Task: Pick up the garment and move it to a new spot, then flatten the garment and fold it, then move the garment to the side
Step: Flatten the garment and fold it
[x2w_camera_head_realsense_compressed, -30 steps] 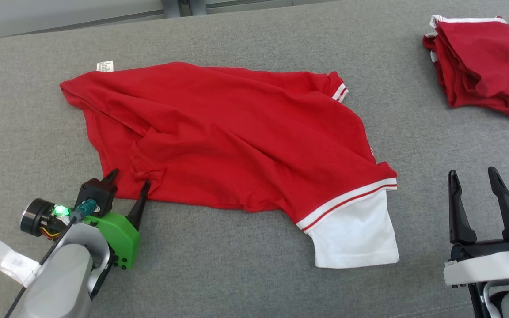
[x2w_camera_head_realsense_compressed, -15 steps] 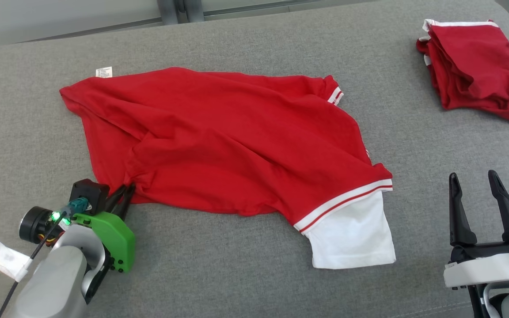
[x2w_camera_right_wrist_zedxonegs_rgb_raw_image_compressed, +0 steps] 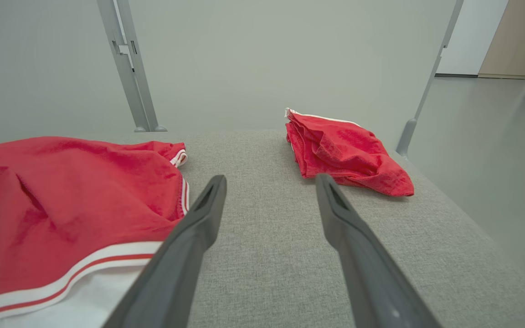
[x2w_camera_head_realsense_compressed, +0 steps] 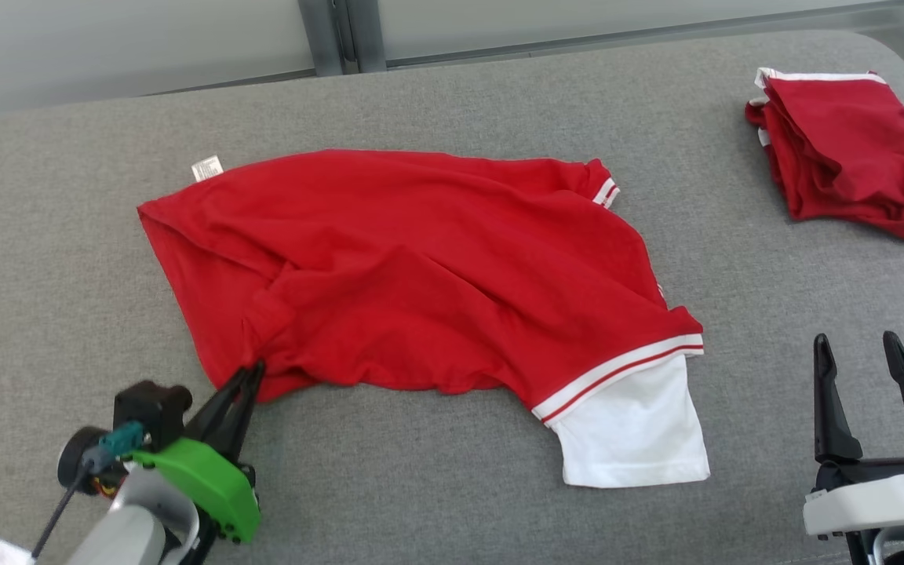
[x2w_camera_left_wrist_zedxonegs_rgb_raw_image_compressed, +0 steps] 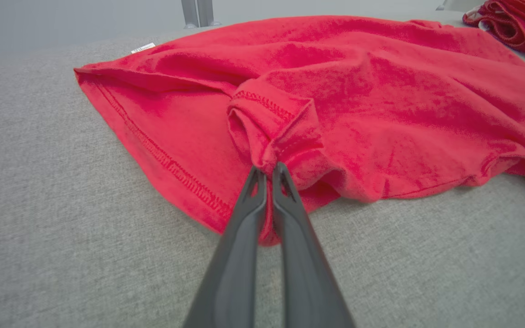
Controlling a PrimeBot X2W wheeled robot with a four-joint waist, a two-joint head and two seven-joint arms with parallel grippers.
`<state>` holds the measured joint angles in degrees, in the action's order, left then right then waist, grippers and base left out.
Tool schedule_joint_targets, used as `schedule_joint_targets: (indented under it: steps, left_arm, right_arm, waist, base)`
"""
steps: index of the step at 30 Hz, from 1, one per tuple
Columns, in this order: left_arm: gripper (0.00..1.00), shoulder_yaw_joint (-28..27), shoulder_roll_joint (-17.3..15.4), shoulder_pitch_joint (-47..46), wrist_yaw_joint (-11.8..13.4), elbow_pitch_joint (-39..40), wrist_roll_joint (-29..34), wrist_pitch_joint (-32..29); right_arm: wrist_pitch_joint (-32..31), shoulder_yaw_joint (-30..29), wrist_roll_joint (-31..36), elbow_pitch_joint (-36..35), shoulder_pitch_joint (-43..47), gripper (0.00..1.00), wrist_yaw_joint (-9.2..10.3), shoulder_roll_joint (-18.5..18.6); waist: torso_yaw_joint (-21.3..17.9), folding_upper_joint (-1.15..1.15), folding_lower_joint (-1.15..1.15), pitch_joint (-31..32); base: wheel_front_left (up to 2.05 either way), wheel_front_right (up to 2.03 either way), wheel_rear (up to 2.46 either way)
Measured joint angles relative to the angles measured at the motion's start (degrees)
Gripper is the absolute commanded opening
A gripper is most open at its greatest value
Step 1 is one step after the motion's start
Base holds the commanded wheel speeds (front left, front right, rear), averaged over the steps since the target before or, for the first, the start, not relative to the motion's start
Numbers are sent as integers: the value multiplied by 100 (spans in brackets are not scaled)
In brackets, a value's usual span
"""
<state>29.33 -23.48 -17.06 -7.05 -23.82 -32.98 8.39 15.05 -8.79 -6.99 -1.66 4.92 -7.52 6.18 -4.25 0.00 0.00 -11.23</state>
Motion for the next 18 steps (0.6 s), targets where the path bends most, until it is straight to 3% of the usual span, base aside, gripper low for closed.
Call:
schedule_joint_targets:
  steps: [1,2,3,13,18]
  left_arm:
    - [27,-20,-2,198,37,129,-43,73]
    - [59,-22,-16,524,100,260,-122,149]
    - [100,-9,-33,693,142,290,-124,214]
    - [100,-159,26,1605,257,381,-275,582]
    - [100,-146,3,1612,226,604,23,635]
  right_arm:
    - [0,-34,-1,-5,46,100,0,-1]
    - [0,-80,-18,-10,111,100,0,-5]
    - [0,-87,-31,-5,146,100,0,-3]
    - [0,-91,-42,30,207,100,0,112]
    - [0,-96,-43,26,267,100,0,154]
  waist:
    - [21,0,0,30]
    - [70,0,0,71]
    - [101,0,0,91]
    - [240,0,0,278]
    - [331,0,0,312]
  base:
    - [0,0,0]
    - [0,0,0]
    - [0,0,0]
    - [0,0,0]
    - [0,0,0]
